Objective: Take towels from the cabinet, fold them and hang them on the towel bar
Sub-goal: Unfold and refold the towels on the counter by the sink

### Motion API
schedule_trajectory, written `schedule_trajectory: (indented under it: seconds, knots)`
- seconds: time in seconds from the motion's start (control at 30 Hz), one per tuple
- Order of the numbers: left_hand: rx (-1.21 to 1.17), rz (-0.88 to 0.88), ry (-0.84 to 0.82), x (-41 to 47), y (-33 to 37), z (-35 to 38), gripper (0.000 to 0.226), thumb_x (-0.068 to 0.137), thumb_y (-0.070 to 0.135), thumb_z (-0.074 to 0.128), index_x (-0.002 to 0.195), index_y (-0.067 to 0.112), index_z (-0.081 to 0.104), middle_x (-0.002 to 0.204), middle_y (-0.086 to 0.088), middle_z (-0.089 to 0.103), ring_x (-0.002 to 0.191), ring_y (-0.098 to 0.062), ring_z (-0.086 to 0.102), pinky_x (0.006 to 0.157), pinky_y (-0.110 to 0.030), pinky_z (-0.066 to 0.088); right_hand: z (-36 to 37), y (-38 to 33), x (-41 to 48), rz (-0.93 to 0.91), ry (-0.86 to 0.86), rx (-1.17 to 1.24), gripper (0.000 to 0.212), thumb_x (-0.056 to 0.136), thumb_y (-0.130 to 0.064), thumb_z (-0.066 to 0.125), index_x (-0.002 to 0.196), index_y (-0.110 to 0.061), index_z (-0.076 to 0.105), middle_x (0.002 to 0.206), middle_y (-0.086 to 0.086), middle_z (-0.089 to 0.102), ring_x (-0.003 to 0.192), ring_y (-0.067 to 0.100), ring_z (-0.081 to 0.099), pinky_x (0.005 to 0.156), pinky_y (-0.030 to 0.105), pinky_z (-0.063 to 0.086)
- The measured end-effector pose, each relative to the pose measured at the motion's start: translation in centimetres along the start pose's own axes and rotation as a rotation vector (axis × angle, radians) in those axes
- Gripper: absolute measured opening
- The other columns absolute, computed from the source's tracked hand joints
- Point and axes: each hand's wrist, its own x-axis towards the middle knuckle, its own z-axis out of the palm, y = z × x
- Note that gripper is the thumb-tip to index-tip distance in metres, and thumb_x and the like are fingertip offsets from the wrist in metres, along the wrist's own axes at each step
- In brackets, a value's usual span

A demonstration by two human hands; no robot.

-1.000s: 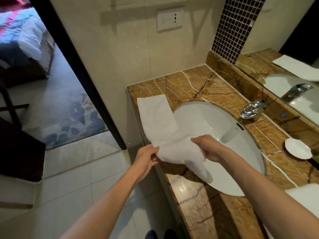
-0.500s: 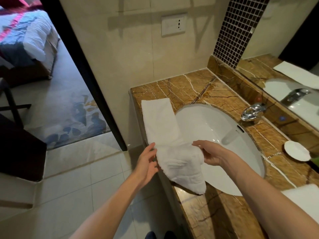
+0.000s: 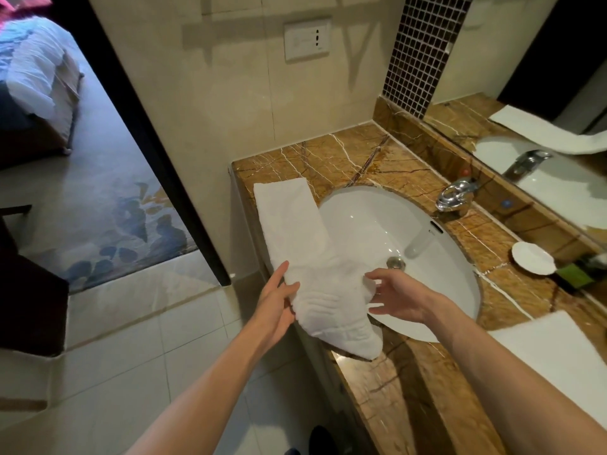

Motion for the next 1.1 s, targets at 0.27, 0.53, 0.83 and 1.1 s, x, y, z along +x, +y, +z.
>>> schedule_trajectory:
  seconds: [0.27,0.53,0.83,1.1]
  knots:
    - [-0.003,-0.033,-0.027,-2.0,-1.0,-0.6,0.05,0.094,-0.004,0.048,0.138,0.02,0.046,0.143,-0.008,0.044,0.121,-0.03,0.053,0.101,-0.045,0.047,0.2,2.4,-1.5,-0.188,0.137,-0.134,0.029,0.091,-0.008,0.056,0.116,0.005,0.062,0.123,0.019,0.063,0.111,0.033,0.062,0.098,0.049,0.048]
    - [0.235,-0.006,-0.064,-3.7,-1.8,-0.4,0.062,0.091,-0.005,0.053,0.142,0.028,0.042,0.144,0.0,0.043,0.122,-0.027,0.054,0.091,-0.049,0.053,0.2,4.0,-2.7,-0.127,0.079,-0.154,0.032,0.092,-0.006,0.055,0.123,-0.01,0.059,0.12,0.008,0.068,0.107,0.029,0.067,0.098,0.045,0.051]
    - [0.288,0.0,-0.103,-3.8,-3.8,-0.8,0.087,0.08,-0.015,0.06,0.147,0.031,0.029,0.132,0.0,0.053,0.124,-0.029,0.051,0.094,-0.061,0.047,-1.1,3.6,-3.4,0.021,0.043,-0.29,0.06,0.092,-0.003,0.054,0.141,-0.033,0.04,0.134,0.006,0.046,0.112,0.032,0.059,0.088,0.049,0.055]
    - [0.233,0.009,-0.132,-3.5,-5.4,-1.1,0.095,0.074,-0.02,0.057,0.149,0.029,0.025,0.141,-0.005,0.051,0.124,-0.029,0.053,0.099,-0.059,0.044,-2.5,4.5,-3.9,0.14,0.018,-0.202,0.037,0.087,-0.011,0.067,0.118,0.009,0.059,0.114,0.02,0.069,0.106,0.036,0.066,0.098,0.047,0.05]
